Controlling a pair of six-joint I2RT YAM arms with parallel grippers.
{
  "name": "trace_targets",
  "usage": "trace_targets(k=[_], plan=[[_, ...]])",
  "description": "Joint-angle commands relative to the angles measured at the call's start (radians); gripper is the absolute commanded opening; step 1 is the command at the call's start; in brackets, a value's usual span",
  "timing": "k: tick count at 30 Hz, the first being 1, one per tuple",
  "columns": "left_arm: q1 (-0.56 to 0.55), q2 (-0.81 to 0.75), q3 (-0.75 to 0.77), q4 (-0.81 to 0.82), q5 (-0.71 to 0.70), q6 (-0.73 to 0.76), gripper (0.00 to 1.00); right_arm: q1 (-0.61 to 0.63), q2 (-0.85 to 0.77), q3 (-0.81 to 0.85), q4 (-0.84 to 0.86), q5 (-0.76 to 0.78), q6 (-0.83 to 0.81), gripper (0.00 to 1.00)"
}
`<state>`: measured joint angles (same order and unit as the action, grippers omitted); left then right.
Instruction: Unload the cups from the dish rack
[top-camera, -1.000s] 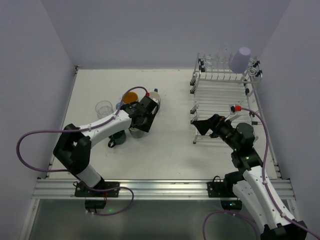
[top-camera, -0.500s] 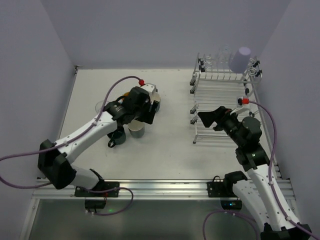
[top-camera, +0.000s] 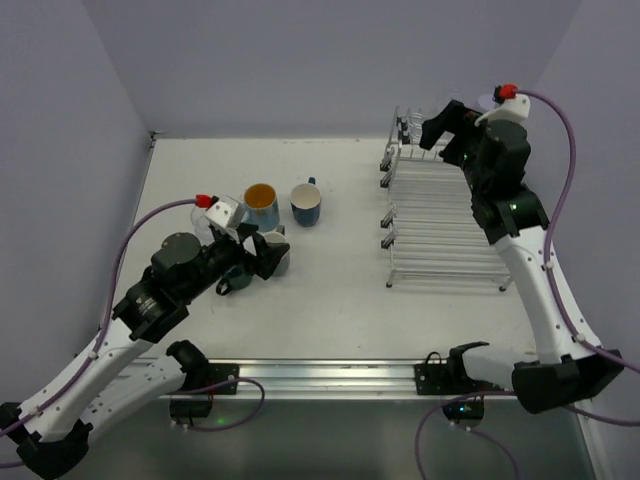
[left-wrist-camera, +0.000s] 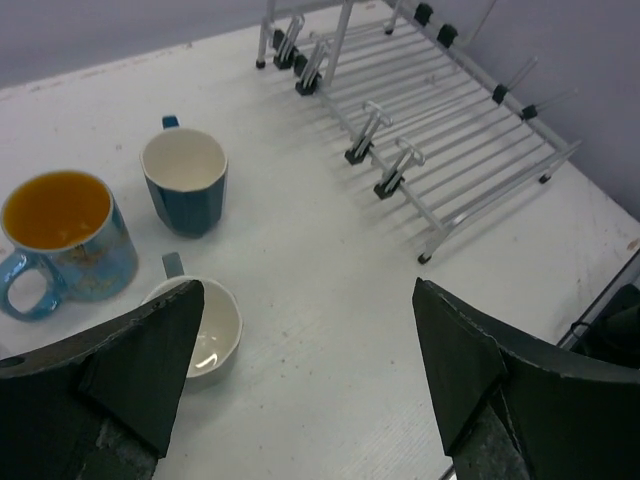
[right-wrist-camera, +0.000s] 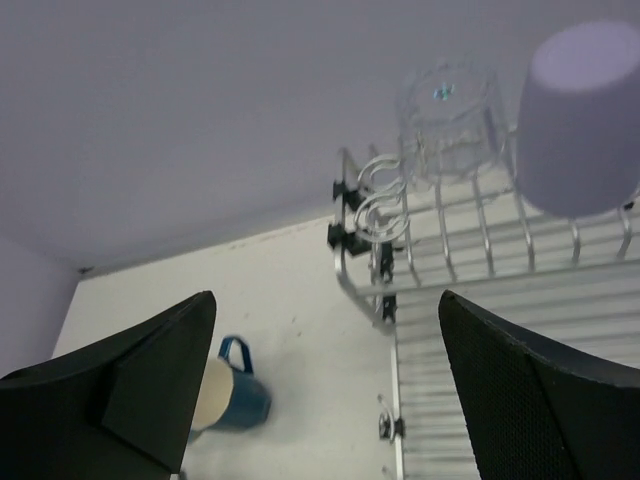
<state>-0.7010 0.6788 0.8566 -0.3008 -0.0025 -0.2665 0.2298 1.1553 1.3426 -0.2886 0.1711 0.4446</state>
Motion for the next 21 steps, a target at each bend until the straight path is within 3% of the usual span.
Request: trace_targets(k=[1, 9, 15, 21], plan=[[0.003, -0.002, -0.056, 0.054, 0.013, 0.042, 0.90, 0.000, 0.145, 0.194, -0.082, 0.192, -0.115, 0.98], [0.001, 0.025, -0.067, 0.061, 0.113, 0.053, 0.90, -0.003, 0.441, 0.551, -0.110, 0.356, -0.224, 0.99], [0.003, 0.021, -0.067, 0.060, 0.111, 0.053, 0.90, -0.014, 0.675, 0.838, -0.218, 0.347, -0.299, 0.99], [0.001, 0.028, -0.068, 0.060, 0.110, 0.053, 0.90, -0.021, 0.767, 0.877, -0.216, 0.402, -0.323, 0.91]])
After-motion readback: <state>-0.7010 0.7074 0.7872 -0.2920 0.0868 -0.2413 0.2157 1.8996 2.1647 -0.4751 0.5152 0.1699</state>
